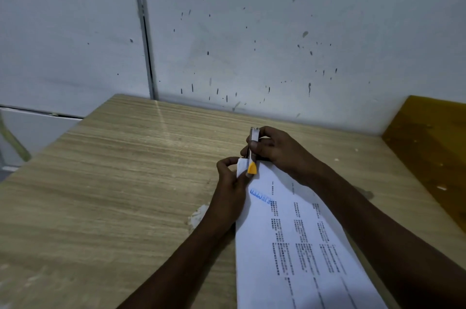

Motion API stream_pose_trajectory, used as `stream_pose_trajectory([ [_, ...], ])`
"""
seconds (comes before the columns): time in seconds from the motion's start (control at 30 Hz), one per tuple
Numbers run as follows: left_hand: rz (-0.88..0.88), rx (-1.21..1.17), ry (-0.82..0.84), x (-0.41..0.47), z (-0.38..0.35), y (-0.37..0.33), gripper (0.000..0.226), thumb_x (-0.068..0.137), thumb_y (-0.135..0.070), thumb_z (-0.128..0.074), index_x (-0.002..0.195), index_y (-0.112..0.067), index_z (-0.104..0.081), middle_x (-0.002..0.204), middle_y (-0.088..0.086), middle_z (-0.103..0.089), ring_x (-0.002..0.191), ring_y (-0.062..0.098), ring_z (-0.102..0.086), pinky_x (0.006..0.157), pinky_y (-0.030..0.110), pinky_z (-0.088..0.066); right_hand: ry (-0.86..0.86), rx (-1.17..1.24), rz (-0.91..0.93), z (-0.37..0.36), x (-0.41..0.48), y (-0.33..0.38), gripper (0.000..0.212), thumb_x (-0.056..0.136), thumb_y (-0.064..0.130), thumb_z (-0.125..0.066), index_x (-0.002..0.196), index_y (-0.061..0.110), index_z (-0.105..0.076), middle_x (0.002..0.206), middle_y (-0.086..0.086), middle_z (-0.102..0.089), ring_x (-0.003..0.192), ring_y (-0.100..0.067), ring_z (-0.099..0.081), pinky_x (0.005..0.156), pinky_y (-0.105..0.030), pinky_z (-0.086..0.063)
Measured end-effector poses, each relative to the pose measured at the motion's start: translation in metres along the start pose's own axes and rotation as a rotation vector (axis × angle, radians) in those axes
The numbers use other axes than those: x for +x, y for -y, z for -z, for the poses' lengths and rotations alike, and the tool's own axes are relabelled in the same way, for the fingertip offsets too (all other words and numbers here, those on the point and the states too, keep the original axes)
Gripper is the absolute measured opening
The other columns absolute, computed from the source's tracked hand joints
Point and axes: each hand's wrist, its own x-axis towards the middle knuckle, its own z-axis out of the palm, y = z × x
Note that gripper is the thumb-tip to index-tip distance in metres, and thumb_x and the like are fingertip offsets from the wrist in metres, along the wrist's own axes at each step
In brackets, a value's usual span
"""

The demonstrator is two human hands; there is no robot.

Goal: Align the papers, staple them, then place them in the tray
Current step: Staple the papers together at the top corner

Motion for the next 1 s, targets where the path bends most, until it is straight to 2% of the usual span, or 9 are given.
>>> stream_pose_trajectory([
  [0.13,0.017,0.019,-0.010,0.002,0.000,0.004,0.036,0.098,-0.032,-0.063,0.121,-0.022,-0.038,0.112,0.014,-0.072,0.103,0.025,-0.072,0.081,0.036,-0.056,-0.013,0.012,-0.002,-0.001,0.002,-0.003,0.026,0.096,0.016,-0.060,0.114,-0.003,-0.056,0.102,-0.017,-0.076,0.094,-0.030,-0.073,0.083,-0.034,-0.058],
  [0.3,0.051,0.052,-0.021,0.001,0.000,0.004,0.031,0.098,-0.033,-0.063,0.120,-0.019,-0.046,0.103,0.007,-0.073,0.095,0.021,-0.072,0.077,0.032,-0.055,-0.011,0.024,-0.007,-0.001,0.003,-0.008,0.026,0.096,0.016,-0.060,0.113,-0.004,-0.057,0.102,-0.019,-0.075,0.094,-0.029,-0.073,0.088,-0.038,-0.057],
  [0.43,0.070,0.097,-0.011,0.003,0.000,0.007,0.028,0.099,-0.033,-0.061,0.117,-0.012,-0.055,0.104,0.011,-0.074,0.097,0.027,-0.073,0.081,0.039,-0.056,-0.027,0.032,-0.002,-0.001,0.004,-0.012,0.019,0.096,0.019,-0.061,0.107,0.004,-0.061,0.102,-0.019,-0.075,0.100,-0.034,-0.072,0.096,-0.048,-0.054],
  [0.5,0.063,0.110,-0.002,0.003,0.001,0.007,0.030,0.099,-0.034,-0.061,0.116,-0.010,-0.056,0.104,0.012,-0.074,0.094,0.024,-0.072,0.079,0.037,-0.055,-0.029,0.025,0.002,-0.001,0.005,-0.013,0.017,0.095,0.020,-0.062,0.104,0.006,-0.061,0.102,-0.020,-0.075,0.100,-0.034,-0.071,0.097,-0.050,-0.053],
  [0.63,0.077,0.121,0.034,0.005,0.004,0.008,0.045,0.092,-0.048,-0.065,0.116,-0.011,-0.059,0.107,0.012,-0.075,0.100,0.029,-0.073,0.086,0.044,-0.057,-0.035,0.027,-0.004,-0.002,0.006,-0.013,0.014,0.096,0.017,-0.061,0.103,0.005,-0.061,0.103,-0.022,-0.074,0.101,-0.036,-0.071,0.096,-0.048,-0.054],
  [0.7,0.138,0.020,0.054,0.006,0.005,0.008,0.046,0.086,-0.045,-0.065,0.115,-0.010,-0.061,0.106,0.012,-0.075,0.098,0.030,-0.074,0.086,0.046,-0.056,-0.039,0.033,-0.006,-0.002,0.006,-0.014,0.009,0.096,0.016,-0.061,0.100,0.007,-0.061,0.102,-0.022,-0.073,0.102,-0.036,-0.071,0.096,-0.047,-0.054],
  [0.8,0.195,-0.129,0.066,0.006,0.003,0.007,0.040,0.081,-0.039,-0.066,0.102,-0.005,-0.063,0.094,0.011,-0.071,0.083,0.022,-0.071,0.075,0.036,-0.052,-0.048,0.040,-0.006,-0.001,0.006,-0.016,0.010,0.096,0.016,-0.061,0.100,0.006,-0.061,0.101,-0.020,-0.074,0.101,-0.033,-0.072,0.095,-0.045,-0.056],
  [0.93,0.075,0.109,0.030,0.003,0.001,0.008,0.051,0.085,-0.057,-0.071,0.108,-0.012,-0.066,0.100,0.005,-0.075,0.092,0.019,-0.075,0.075,0.031,-0.056,-0.047,0.012,-0.015,-0.001,0.003,-0.015,0.010,0.096,0.018,-0.061,0.097,0.008,-0.062,0.097,-0.013,-0.076,0.097,-0.028,-0.073,0.087,-0.038,-0.057],
  [1.0,0.055,0.126,0.009,0.003,0.002,0.010,0.050,0.086,-0.056,-0.070,0.107,-0.011,-0.064,0.100,0.004,-0.074,0.091,0.018,-0.075,0.074,0.032,-0.057,-0.049,0.017,-0.022,-0.002,0.003,-0.017,0.009,0.096,0.018,-0.061,0.097,0.010,-0.061,0.097,-0.012,-0.076,0.097,-0.029,-0.073,0.086,-0.036,-0.057],
])
